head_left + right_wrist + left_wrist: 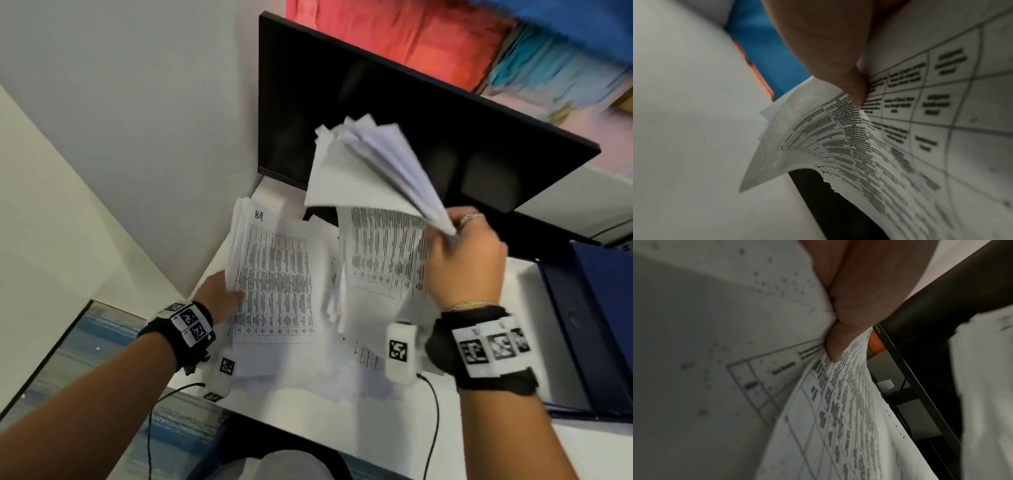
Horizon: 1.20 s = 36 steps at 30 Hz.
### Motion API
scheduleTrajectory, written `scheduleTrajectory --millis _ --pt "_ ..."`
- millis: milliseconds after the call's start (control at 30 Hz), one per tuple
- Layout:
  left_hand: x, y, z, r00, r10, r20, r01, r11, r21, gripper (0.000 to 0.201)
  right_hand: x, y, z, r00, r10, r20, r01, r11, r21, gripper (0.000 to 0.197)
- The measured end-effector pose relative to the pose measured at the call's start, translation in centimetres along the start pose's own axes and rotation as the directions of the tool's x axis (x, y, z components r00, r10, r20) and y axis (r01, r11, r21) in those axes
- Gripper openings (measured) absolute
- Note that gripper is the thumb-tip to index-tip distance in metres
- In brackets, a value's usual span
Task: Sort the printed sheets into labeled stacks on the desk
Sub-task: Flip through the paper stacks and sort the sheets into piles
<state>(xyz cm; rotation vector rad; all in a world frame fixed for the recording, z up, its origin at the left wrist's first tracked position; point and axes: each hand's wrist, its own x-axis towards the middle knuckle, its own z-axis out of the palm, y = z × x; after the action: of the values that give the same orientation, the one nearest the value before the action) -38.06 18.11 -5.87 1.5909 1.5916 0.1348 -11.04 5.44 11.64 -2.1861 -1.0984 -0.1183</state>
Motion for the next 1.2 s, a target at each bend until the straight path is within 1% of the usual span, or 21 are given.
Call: scheduleTrajectory --millis 100,200,267,300,367,400,433,467,500,567,633,700,767,833,900,967,1000,1033,1067,1133,1200 --pt "-0.3 0.7 0.9 1.000 0.015 0.014 -0.015 1.000 -0.006 0.015 1.2 -0.5 -1.2 0.998 0.027 0.054 -0.035 0.989 0.147 0.013" --pt "-0.4 0.7 1.6 0.997 0.032 0.065 -0.031 0.999 -0.010 0.021 1.1 1.1 1.9 0.965 0.155 0.212 -0.204 0.951 0.231 0.024" --pt "-0.1 0.4 1.6 0.996 0.023 0.089 -0.019 0.999 -0.044 0.014 0.1 3.1 5.6 0.898 0.252 0.360 -0.346 0.910 0.226 0.025" --pt "0.2 0.2 1.5 0.995 0.010 0.098 0.001 0.995 -0.103 0.014 -0.7 4.0 7.4 0.850 0.284 0.444 -0.397 0.899 0.186 0.028" --pt "0.5 -0.3 1.1 0.993 -0.050 0.111 0.078 0.962 -0.264 0.022 -2.5 5.9 11.0 0.750 0.350 0.561 -0.476 0.875 0.090 0.045" --pt "0.5 -0.3 1.0 0.990 -0.064 0.124 0.097 0.955 -0.281 0.026 -3.3 6.5 12.3 0.701 0.394 0.595 -0.506 0.862 0.026 0.053" --pt "0.5 -0.2 1.0 0.988 -0.058 0.143 0.094 0.962 -0.257 0.033 -4.2 6.9 13.3 0.656 0.428 0.622 -0.508 0.859 -0.056 0.056" --pt "0.5 0.0 1.2 0.983 -0.064 0.170 0.100 0.972 -0.214 0.040 -4.9 7.1 14.3 0.634 0.446 0.632 -0.478 0.868 -0.133 0.055" --pt "0.6 0.3 1.7 0.979 -0.076 0.190 0.109 0.980 -0.167 0.048 -5.6 6.9 14.8 0.624 0.448 0.640 -0.438 0.879 -0.188 0.052" --pt "0.6 1.0 2.5 0.969 -0.130 0.211 0.156 0.981 -0.114 0.058 -6.5 6.1 15.9 0.624 0.426 0.655 -0.392 0.896 -0.209 0.051" --pt "0.6 1.4 3.1 0.976 -0.149 0.159 0.158 0.986 -0.044 0.058 -7.2 5.1 16.4 0.618 0.393 0.681 -0.348 0.913 -0.211 0.042" --pt "0.8 1.2 3.4 0.992 -0.092 0.083 0.090 0.995 0.030 0.063 -7.5 5.0 16.7 0.626 0.375 0.684 -0.317 0.923 -0.217 0.037" --pt "0.7 1.0 2.9 0.999 -0.031 0.027 0.031 1.000 -0.003 0.071 -7.5 5.6 16.5 0.640 0.376 0.670 -0.339 0.921 -0.193 0.044" --pt "0.3 0.7 2.0 0.999 0.041 -0.022 -0.044 0.991 -0.128 0.061 -7.4 6.6 16.2 0.662 0.379 0.646 -0.404 0.907 -0.119 0.065" --pt "-0.4 0.6 0.3 0.982 0.165 -0.090 -0.185 0.938 -0.294 0.038 -6.8 7.0 15.5 0.687 0.371 0.625 -0.483 0.875 0.012 0.093" --pt "-1.3 0.8 -1.9 0.960 0.262 -0.104 -0.281 0.878 -0.387 0.036 -5.6 6.2 14.5 0.699 0.336 0.632 -0.599 0.758 0.259 0.108" --pt "-1.8 1.3 -2.9 0.951 0.293 -0.099 -0.306 0.847 -0.434 0.037 -4.8 5.5 13.8 0.705 0.309 0.639 -0.639 0.667 0.383 0.107" --pt "-2.2 2.0 -3.8 0.946 0.309 -0.102 -0.319 0.815 -0.484 0.037 -4.0 4.5 12.7 0.721 0.268 0.640 -0.647 0.590 0.482 0.098" --pt "-2.7 3.0 -4.6 0.941 0.315 -0.125 -0.332 0.788 -0.518 0.036 -3.1 3.4 11.7 0.749 0.230 0.621 -0.625 0.558 0.547 0.079" --pt "-3.5 5.2 -5.7 0.927 0.310 -0.211 -0.375 0.768 -0.519 0.023 -1.4 1.0 9.4 0.855 0.134 0.500 -0.473 0.595 0.650 0.040" --pt "-4.1 6.9 -6.5 0.883 0.339 -0.326 -0.462 0.754 -0.467 0.008 -0.5 -0.8 7.1 0.944 0.055 0.326 -0.292 0.599 0.745 0.029"
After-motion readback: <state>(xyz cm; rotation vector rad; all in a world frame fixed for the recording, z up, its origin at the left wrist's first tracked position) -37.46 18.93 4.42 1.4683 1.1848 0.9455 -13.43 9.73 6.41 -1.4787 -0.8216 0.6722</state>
